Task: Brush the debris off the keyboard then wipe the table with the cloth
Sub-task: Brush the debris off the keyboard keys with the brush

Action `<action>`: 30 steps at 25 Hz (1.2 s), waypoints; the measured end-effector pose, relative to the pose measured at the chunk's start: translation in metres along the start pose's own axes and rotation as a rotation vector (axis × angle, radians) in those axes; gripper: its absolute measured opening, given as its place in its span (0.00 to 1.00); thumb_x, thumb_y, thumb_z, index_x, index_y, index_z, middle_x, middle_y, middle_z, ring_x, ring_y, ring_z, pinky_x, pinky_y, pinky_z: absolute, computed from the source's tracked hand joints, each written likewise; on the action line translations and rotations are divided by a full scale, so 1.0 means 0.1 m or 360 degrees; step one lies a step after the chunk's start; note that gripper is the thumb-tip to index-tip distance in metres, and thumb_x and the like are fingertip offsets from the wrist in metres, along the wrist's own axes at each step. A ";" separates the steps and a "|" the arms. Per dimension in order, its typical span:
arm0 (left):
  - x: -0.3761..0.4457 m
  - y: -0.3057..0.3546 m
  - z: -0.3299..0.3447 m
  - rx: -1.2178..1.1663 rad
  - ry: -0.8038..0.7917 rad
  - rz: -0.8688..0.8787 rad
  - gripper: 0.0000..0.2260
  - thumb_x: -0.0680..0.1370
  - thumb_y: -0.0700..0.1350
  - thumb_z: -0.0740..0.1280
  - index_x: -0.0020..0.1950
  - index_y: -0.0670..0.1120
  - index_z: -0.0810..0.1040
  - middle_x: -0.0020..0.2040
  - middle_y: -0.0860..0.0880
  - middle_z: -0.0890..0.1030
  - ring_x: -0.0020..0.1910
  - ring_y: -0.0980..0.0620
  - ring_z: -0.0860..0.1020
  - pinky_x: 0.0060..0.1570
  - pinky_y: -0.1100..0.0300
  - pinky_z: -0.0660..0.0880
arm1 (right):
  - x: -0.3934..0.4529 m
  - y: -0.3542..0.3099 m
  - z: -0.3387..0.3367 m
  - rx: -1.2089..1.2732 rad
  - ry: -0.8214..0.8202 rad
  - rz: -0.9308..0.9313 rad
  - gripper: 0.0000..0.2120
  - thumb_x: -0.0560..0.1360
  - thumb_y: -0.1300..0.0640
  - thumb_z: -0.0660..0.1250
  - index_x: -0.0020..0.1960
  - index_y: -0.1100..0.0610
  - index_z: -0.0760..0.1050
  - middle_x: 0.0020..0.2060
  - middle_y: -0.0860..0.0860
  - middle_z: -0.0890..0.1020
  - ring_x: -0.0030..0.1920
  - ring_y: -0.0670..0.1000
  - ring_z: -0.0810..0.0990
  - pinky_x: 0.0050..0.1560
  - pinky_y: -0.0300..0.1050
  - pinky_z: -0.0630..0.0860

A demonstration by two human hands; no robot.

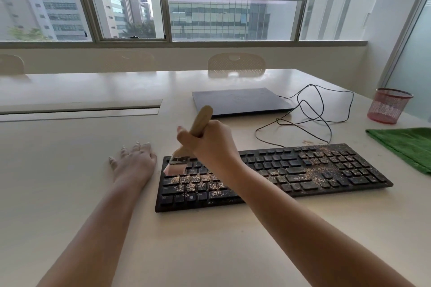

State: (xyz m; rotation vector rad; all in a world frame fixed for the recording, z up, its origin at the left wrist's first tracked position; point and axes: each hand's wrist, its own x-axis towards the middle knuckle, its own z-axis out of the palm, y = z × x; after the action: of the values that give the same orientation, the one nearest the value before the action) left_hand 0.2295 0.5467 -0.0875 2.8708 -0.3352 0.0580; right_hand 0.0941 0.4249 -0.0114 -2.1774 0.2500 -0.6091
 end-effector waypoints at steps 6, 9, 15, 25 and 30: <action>0.02 -0.06 0.00 -0.0006 -0.0027 0.0021 0.20 0.82 0.51 0.50 0.74 0.50 0.61 0.77 0.49 0.55 0.76 0.43 0.51 0.71 0.39 0.47 | -0.01 -0.12 0.17 -0.0292 -0.0103 -0.0053 0.16 0.73 0.50 0.65 0.32 0.59 0.78 0.30 0.52 0.82 0.32 0.50 0.79 0.33 0.42 0.74; 0.01 -0.05 0.01 0.0000 -0.0031 0.0030 0.20 0.82 0.51 0.50 0.74 0.50 0.61 0.77 0.49 0.55 0.76 0.43 0.52 0.72 0.40 0.48 | -0.01 -0.07 -0.13 -0.0651 -0.0095 -0.0032 0.15 0.73 0.50 0.65 0.29 0.52 0.70 0.25 0.44 0.75 0.27 0.43 0.74 0.28 0.38 0.70; 0.04 -0.06 0.02 0.0028 -0.0037 0.0024 0.20 0.82 0.51 0.49 0.74 0.50 0.61 0.77 0.49 0.55 0.76 0.43 0.52 0.72 0.39 0.48 | 0.04 -0.25 0.02 -0.0602 -0.0070 -0.0110 0.12 0.74 0.48 0.65 0.38 0.55 0.76 0.27 0.46 0.76 0.31 0.47 0.76 0.28 0.36 0.68; 0.07 -0.07 0.02 0.0039 -0.0034 0.0036 0.20 0.82 0.51 0.49 0.73 0.50 0.62 0.77 0.48 0.56 0.76 0.42 0.53 0.71 0.38 0.48 | 0.05 0.12 -0.65 -0.1242 -0.0058 0.0123 0.13 0.73 0.45 0.66 0.41 0.55 0.73 0.30 0.48 0.75 0.35 0.49 0.77 0.29 0.37 0.68; 0.06 -0.07 0.05 0.0022 -0.0027 0.0042 0.20 0.82 0.50 0.49 0.73 0.50 0.62 0.77 0.48 0.56 0.76 0.42 0.53 0.71 0.39 0.48 | 0.03 0.11 -0.63 -0.0876 -0.0099 0.0133 0.16 0.72 0.48 0.66 0.31 0.54 0.69 0.28 0.47 0.74 0.30 0.45 0.74 0.28 0.38 0.66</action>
State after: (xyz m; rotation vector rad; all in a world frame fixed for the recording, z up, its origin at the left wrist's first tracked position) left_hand 0.2372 0.5507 -0.0940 2.8824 -0.3774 0.0406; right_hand 0.0654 0.3735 0.0143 -2.6898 0.5216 -0.4587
